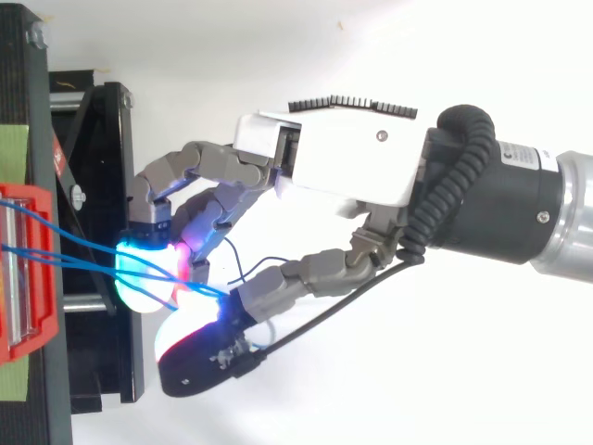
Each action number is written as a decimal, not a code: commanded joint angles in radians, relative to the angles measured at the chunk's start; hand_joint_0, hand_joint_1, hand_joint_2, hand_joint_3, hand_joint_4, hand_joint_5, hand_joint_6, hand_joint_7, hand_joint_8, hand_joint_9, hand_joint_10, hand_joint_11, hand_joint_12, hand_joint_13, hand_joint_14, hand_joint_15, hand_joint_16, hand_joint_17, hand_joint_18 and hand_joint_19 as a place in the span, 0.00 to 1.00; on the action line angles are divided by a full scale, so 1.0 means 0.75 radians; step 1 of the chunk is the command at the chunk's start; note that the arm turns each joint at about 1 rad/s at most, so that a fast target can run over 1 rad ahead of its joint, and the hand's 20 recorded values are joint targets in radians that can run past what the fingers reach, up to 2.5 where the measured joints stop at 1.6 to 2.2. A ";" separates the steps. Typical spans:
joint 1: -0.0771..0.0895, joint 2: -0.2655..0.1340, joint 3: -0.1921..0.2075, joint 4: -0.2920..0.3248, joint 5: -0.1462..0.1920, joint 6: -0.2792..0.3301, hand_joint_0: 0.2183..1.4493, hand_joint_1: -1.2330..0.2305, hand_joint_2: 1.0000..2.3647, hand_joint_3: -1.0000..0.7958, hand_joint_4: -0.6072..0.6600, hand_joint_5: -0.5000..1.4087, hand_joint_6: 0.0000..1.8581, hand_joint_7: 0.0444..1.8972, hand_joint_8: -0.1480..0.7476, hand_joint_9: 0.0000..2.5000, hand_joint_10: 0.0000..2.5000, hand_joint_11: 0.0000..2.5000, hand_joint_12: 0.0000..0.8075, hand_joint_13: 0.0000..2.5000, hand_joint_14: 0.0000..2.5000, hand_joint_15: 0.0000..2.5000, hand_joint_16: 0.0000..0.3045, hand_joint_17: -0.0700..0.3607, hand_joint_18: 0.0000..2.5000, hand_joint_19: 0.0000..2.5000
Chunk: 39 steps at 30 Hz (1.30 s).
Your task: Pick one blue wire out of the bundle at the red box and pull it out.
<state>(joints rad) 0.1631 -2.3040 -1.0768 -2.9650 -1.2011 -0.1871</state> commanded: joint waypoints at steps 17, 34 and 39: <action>0.003 0.000 0.000 -0.004 0.000 0.000 0.37 0.20 0.01 0.38 0.67 0.17 0.49 0.57 0.60 0.34 0.01 0.26 0.58 0.30 0.00 0.11 0.18 0.46 0.32 0.16; 0.001 0.002 0.037 -0.017 -0.008 -0.002 0.31 0.50 0.00 0.30 0.72 0.23 0.38 0.65 0.59 0.40 0.00 0.19 0.56 0.32 0.00 0.12 0.18 0.45 0.32 0.20; 0.001 0.002 0.037 -0.027 -0.010 0.000 0.30 0.39 0.01 0.36 0.70 0.21 0.40 0.63 0.61 0.40 0.01 0.21 0.57 0.32 0.00 0.12 0.18 0.45 0.33 0.19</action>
<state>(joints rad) 0.1640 -2.3028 -1.0497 -2.9798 -1.2079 -0.1878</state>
